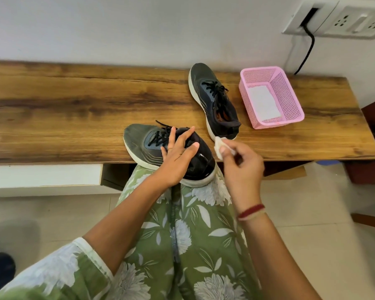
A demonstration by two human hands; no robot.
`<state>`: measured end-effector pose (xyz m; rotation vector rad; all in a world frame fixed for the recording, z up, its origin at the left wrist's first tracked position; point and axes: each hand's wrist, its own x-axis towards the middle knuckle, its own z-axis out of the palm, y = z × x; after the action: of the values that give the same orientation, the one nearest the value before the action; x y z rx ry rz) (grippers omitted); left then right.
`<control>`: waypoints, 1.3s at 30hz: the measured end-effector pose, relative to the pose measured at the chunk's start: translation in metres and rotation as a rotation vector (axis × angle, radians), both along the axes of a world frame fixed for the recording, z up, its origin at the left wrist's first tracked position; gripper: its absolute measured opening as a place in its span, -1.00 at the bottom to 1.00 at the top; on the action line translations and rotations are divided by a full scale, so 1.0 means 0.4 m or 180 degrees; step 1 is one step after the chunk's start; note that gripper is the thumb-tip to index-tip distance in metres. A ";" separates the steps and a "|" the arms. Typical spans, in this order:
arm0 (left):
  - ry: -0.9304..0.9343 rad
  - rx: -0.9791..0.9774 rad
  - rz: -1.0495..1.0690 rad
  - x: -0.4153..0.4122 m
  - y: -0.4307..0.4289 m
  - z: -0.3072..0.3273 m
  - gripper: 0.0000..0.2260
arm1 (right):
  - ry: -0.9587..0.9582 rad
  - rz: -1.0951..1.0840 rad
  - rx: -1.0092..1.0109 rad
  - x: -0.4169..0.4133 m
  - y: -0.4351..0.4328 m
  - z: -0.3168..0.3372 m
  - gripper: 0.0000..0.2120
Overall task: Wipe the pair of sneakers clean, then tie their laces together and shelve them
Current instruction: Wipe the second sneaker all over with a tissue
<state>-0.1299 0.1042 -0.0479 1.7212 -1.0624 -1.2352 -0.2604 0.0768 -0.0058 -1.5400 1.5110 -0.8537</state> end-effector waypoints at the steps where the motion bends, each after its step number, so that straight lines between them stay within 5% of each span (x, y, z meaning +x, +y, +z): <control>1: -0.0010 -0.0004 0.0004 -0.002 0.002 0.000 -0.62 | 0.0364 0.0237 0.0015 0.014 -0.018 -0.002 -0.81; 7: -0.0092 -0.0159 0.0070 0.004 0.006 -0.020 -0.69 | 0.1814 0.1013 -0.0994 0.051 0.046 -0.038 -0.81; 11: -0.0100 -0.0034 0.0006 0.006 0.004 -0.019 -0.67 | 0.1847 0.1642 -0.1157 -0.042 0.048 -0.037 -0.76; 17: -0.0080 -0.0055 0.0027 0.000 -0.001 -0.016 -0.67 | 0.1009 0.1191 -0.1300 -0.005 0.000 -0.038 -0.78; 24: -0.0152 -0.0042 -0.0066 0.011 0.004 -0.028 -0.66 | 0.2396 0.2148 -0.1943 -0.048 0.050 -0.070 -0.71; 31: -0.0073 -0.0074 -0.0016 0.001 0.004 -0.015 -0.64 | 0.1656 0.1515 -0.1794 -0.018 0.010 -0.030 -0.72; 39: -0.0091 -0.0068 -0.0061 0.010 0.002 -0.022 -0.64 | 0.2461 0.2042 -0.1756 -0.077 0.053 -0.079 -0.65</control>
<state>-0.1259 0.1049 -0.0569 1.7207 -1.1075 -1.2101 -0.2914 0.0979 -0.0373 -2.7839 1.1345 -0.2893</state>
